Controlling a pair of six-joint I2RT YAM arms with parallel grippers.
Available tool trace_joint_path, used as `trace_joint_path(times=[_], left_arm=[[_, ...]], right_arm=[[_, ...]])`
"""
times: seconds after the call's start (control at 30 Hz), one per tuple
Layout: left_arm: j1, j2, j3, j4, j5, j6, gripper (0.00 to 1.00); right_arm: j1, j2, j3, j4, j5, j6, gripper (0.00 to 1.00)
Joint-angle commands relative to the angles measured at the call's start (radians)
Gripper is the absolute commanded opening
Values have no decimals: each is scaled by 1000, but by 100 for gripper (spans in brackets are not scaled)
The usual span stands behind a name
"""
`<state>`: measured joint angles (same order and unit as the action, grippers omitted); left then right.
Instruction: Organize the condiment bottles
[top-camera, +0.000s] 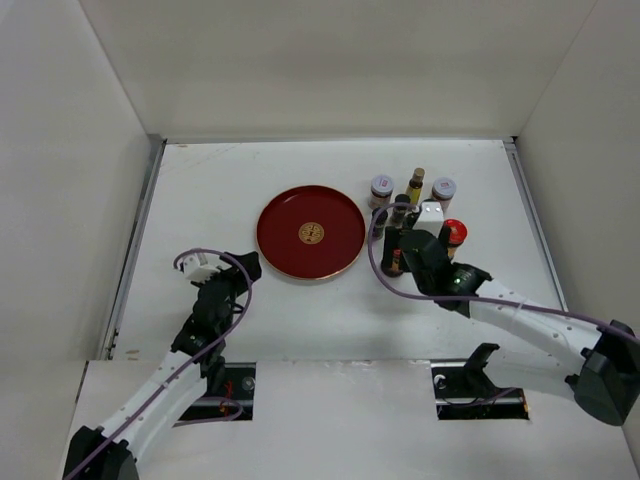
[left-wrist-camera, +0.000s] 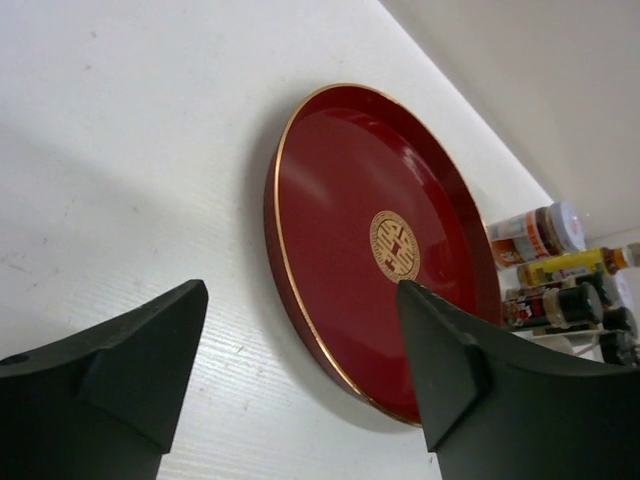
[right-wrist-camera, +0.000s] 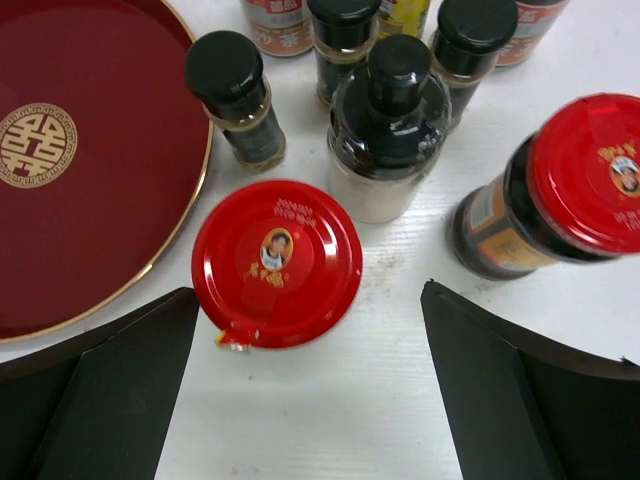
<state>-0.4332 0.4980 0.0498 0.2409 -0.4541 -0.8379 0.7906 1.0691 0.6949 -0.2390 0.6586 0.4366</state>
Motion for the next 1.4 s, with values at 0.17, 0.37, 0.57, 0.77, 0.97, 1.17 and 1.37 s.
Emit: trace_joint_path(times=[0.17, 0.37, 0.57, 0.77, 0.97, 1.17, 1.37], left_arm=[[31, -3, -62, 83, 75, -26, 79], [34, 22, -65, 110, 91, -26, 79], [41, 16, -70, 118, 100, -26, 79], [43, 13, -71, 118, 100, -26, 79], [43, 11, -74, 124, 101, -26, 79], [44, 13, -77, 127, 101, -30, 79], [49, 8, -80, 130, 114, -30, 79]], right_arm=[[-46, 92, 74, 89, -114, -24, 100], [-61, 152, 84, 118, -137, -30, 100], [-61, 226, 94, 147, -111, -32, 89], [8, 157, 81, 190, 4, -39, 63], [101, 52, 161, 158, 13, -58, 56], [132, 191, 337, 208, -45, -87, 56], [134, 527, 590, 305, -71, -157, 56]])
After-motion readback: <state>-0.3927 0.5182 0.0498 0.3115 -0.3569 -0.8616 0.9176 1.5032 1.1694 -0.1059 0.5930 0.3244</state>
